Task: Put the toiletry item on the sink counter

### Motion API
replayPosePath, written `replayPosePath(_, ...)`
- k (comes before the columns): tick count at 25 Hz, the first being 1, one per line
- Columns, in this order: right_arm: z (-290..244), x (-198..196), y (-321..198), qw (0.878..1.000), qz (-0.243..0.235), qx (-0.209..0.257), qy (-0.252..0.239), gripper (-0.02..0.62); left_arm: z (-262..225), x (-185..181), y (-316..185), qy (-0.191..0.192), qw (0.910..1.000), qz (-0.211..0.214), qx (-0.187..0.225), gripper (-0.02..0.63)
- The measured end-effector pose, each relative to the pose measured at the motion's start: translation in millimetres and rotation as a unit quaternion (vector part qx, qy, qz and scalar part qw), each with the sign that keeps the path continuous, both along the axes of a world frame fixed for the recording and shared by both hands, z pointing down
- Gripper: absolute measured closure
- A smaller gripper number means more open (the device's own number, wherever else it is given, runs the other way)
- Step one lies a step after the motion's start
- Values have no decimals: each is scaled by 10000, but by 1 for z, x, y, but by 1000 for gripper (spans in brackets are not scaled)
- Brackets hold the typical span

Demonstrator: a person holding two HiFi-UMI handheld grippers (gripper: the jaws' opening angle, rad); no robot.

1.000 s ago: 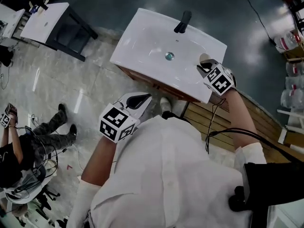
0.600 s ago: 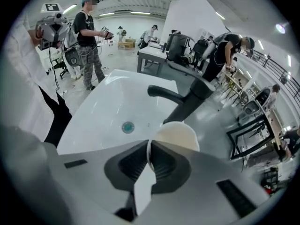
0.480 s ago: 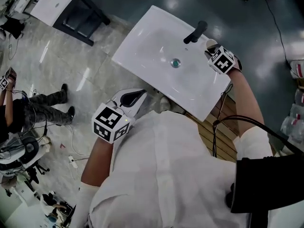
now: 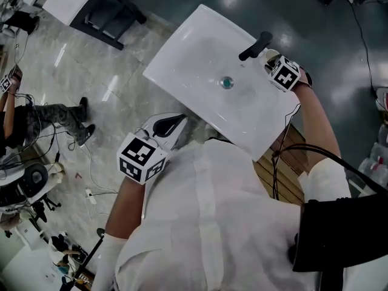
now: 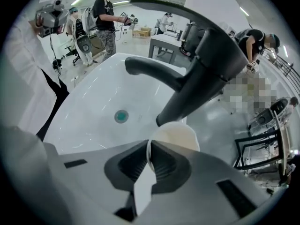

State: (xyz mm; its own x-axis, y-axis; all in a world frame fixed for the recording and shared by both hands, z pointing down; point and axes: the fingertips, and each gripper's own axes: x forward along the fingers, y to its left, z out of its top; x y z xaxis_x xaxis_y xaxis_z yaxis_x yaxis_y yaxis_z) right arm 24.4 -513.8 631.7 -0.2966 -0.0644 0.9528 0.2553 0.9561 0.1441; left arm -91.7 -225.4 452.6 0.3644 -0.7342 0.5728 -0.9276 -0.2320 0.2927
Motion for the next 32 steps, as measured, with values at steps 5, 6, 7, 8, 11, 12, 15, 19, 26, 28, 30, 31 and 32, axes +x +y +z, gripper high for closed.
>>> replayPosePath(5, -3, -6, -3, 10000, -66, 16, 34, 583, -1, -2, -3, 0, 10000, -12, -13, 600)
replayPosePath(6, -3, -6, -2, 10000, -54, 9, 20, 583, -1, -1, -2, 4, 10000, -12, -11, 600)
replayPosePath(7, -3, -6, -2, 10000, -60, 12, 6, 583, -2, -1, 0, 4, 10000, -6, -9, 600)
replayPosePath(8, -4, -6, -1, 10000, -68, 27, -8, 583, -2, 0, 1, -1, 10000, 2, -6, 600)
replayPosePath(11, -7, -7, -3, 9999, -32, 83, -55, 581, -3, -1, 4, -28, 10000, 3, 0, 600)
replayPosePath(12, -8, -7, -3, 9999, -6, 101, -84, 572, -3, 0, 5, -35, 10000, 3, 5, 600)
replayPosePath(15, -11, -5, -2, 9997, 83, 157, -180, 524, -2, 2, 10, -39, 10000, 38, 22, 600)
replayPosePath(19, -15, -6, 3, 9989, 270, 147, -341, 514, 0, 1, 19, -47, 10000, 75, 33, 600)
replayPosePath(26, -47, -3, 20, 9963, 367, 603, -494, 511, -7, 0, 42, -51, 9996, 219, 185, 600)
replayPosePath(28, -59, 0, 30, 9944, 534, 666, -623, 511, -9, 0, 52, -40, 9993, 283, 235, 600)
replayPosePath(30, -71, 1, 43, 9920, 695, 737, -753, 512, -13, -2, 65, -35, 9990, 338, 291, 600)
replayPosePath(31, -76, 1, 51, 9906, 778, 753, -838, 512, -15, -3, 71, -31, 9988, 358, 325, 600)
replayPosePath(32, -82, 2, 59, 9891, 861, 750, -931, 519, -17, -2, 77, -19, 9986, 378, 364, 600)
